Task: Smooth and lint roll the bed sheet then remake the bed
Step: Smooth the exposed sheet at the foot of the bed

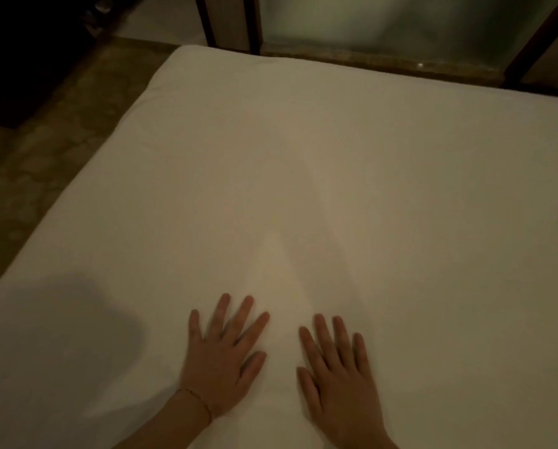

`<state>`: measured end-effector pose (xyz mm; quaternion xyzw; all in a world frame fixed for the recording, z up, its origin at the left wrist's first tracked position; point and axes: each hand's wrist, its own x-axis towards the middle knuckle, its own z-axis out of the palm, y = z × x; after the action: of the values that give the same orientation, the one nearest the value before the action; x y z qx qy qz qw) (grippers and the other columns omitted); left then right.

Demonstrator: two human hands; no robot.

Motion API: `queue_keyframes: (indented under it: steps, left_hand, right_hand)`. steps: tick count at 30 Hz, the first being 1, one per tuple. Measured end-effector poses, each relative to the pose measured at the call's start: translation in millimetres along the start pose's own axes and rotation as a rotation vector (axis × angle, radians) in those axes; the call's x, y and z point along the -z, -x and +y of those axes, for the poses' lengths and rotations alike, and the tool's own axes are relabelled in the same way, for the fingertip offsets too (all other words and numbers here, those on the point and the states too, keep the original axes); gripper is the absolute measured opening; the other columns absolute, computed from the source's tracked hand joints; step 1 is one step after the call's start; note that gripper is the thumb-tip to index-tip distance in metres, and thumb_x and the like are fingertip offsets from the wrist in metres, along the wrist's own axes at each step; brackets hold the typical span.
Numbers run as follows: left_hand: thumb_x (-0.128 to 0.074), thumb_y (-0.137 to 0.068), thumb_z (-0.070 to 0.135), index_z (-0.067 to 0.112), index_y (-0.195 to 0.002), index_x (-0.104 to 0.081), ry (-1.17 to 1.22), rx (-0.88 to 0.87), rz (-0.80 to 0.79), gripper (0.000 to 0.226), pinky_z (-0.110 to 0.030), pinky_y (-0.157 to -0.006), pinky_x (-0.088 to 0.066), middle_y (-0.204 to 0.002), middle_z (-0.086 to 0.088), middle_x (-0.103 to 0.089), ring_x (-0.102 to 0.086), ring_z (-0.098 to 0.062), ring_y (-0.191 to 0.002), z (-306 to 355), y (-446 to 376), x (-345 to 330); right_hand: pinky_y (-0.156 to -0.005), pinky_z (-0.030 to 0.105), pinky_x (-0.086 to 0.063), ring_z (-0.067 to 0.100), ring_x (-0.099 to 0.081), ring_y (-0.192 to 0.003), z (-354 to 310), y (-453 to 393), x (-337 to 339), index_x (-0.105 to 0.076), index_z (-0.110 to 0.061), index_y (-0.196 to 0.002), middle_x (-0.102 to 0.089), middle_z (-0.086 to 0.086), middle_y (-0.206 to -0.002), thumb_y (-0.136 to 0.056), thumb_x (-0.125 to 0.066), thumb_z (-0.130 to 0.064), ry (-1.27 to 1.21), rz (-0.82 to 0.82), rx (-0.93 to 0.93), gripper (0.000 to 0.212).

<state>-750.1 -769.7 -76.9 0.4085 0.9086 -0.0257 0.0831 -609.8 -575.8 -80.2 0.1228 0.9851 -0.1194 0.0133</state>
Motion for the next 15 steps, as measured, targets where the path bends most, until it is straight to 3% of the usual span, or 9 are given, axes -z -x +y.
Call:
queue_keyframes:
  steps: [4,10,15]
  left_hand:
    - [-0.044,-0.093,0.055,0.036,-0.154,-0.035,0.061,0.093,-0.012,0.064,-0.073,-0.108,-0.021,-0.165,0.002,-0.026,-0.024,-0.035,-0.151,11,62,-10]
    - [-0.034,-0.095,0.056,0.039,-0.155,-0.031,0.159,0.337,-0.060,0.062,-0.064,-0.114,-0.020,-0.165,0.009,-0.023,-0.020,-0.026,-0.153,-29,133,-21]
    - [-0.014,-0.097,0.065,0.036,-0.154,-0.035,0.166,0.481,-0.127,0.067,-0.063,-0.113,-0.020,-0.165,0.008,-0.024,-0.022,-0.031,-0.152,-77,197,-31]
  right_hand:
    - [-0.112,0.064,-0.021,0.040,-0.014,-0.148,-57,20,-9,-0.031,-0.018,-0.152,-0.021,0.009,-0.161,-0.097,-0.031,-0.048,-0.023,-0.073,-0.172,0.063]
    - [-0.112,0.060,-0.022,0.034,-0.016,-0.149,-130,49,-26,-0.037,-0.015,-0.150,-0.021,0.007,-0.162,-0.092,-0.045,-0.043,0.012,-0.089,0.035,0.065]
    - [-0.110,0.058,-0.028,0.034,-0.024,-0.147,-155,99,-37,-0.042,-0.019,-0.148,-0.027,0.008,-0.159,-0.097,-0.032,-0.045,0.062,-0.025,0.198,0.058]
